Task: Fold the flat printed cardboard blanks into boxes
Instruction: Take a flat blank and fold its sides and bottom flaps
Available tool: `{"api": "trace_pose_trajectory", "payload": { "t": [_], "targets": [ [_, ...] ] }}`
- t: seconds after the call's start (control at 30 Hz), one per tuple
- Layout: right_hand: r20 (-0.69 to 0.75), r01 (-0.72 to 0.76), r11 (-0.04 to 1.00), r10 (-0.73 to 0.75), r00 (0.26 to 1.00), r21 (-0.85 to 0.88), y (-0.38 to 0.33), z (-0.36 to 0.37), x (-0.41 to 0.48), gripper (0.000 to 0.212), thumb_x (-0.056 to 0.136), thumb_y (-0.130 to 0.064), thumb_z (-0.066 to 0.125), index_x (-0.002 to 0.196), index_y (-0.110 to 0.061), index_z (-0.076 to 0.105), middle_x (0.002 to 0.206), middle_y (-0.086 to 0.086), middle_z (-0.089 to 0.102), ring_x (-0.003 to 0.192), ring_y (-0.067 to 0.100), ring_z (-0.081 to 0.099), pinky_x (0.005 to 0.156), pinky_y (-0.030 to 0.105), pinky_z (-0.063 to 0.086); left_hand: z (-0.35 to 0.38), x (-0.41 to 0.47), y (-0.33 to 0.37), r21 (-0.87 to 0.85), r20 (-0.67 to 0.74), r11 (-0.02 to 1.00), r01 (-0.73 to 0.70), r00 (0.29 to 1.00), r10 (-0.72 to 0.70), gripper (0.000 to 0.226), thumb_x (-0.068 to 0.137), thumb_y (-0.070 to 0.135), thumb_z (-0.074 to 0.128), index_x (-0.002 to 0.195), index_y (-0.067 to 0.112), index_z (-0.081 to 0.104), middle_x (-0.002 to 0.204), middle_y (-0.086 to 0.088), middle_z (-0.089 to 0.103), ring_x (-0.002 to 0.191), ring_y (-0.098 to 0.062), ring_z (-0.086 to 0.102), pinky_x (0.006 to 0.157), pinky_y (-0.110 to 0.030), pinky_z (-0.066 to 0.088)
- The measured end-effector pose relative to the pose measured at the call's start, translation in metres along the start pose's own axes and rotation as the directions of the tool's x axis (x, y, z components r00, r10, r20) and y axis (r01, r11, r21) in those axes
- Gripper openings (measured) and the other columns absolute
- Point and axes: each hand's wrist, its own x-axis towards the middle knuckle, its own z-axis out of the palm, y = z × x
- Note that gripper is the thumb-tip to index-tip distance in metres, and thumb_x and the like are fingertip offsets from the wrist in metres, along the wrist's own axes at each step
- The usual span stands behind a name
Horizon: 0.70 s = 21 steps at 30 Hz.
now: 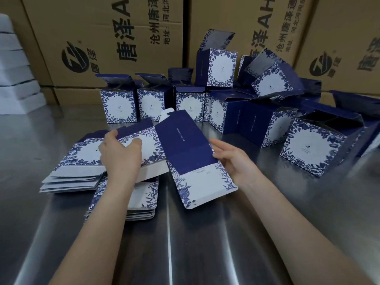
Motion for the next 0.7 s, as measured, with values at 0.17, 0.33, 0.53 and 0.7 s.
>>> {"api": "trace_pose_trajectory", "payload": {
  "t": [0.17, 0.33, 0.53, 0.7],
  "targets": [
    [0.010, 0.093, 0.996, -0.093, 0.996, 0.007, -0.011, -0.007, -0.003, 0.047, 0.090, 0.014, 0.046, 0.123, -0.015, 0.063, 0.115, 0.001, 0.073, 0.102, 0.019, 0.071, 0.071, 0.028, 0.059, 0.003, 0.002, -0.008, -0.152, 0.133, 0.979, 0.134, 0.985, -0.114, 0.081, 0.091, 0.028, 0.064, 0.156, 0.019, 0.016, 0.157, -0.005, 0.027, 0.139, -0.028, 0.035, 0.111, -0.042, 0.031],
    [-0.013, 0.193, 0.979, -0.193, 0.981, 0.059, -0.019, -0.014, -0.006, 0.043, 0.092, 0.013, 0.045, 0.114, -0.018, 0.066, 0.113, -0.001, 0.073, 0.101, 0.018, 0.071, 0.069, 0.028, 0.059, 0.007, -0.001, -0.010, -0.288, 0.252, 0.953, 0.094, 0.968, -0.019, 0.060, 0.087, 0.011, 0.071, 0.138, 0.028, 0.043, 0.123, 0.016, 0.051, 0.105, 0.009, 0.055, 0.085, -0.011, 0.039],
    [-0.043, 0.308, 0.951, -0.308, 0.950, -0.015, -0.025, -0.014, -0.009, 0.046, 0.094, 0.013, 0.039, 0.116, -0.018, 0.063, 0.112, -0.002, 0.074, 0.100, 0.016, 0.072, 0.069, 0.025, 0.058, 0.008, -0.011, -0.008, -0.129, 0.234, 0.952, -0.276, 0.925, 0.300, 0.091, 0.081, -0.006, 0.067, 0.151, 0.032, 0.023, 0.151, 0.014, 0.029, 0.131, 0.011, 0.032, 0.102, -0.006, 0.028],
    [-0.039, 0.377, 0.924, -0.380, 0.924, -0.069, -0.025, -0.006, -0.012, 0.049, 0.094, 0.012, 0.036, 0.124, -0.017, 0.063, 0.118, 0.001, 0.071, 0.107, 0.018, 0.069, 0.081, 0.028, 0.057, 0.014, -0.021, -0.006, -0.070, 0.093, 0.823, -0.563, 0.818, 0.568, 0.105, 0.077, -0.012, 0.069, 0.154, 0.035, 0.016, 0.158, 0.001, 0.016, 0.132, 0.014, 0.016, 0.091, 0.012, 0.015]
  ]
}}
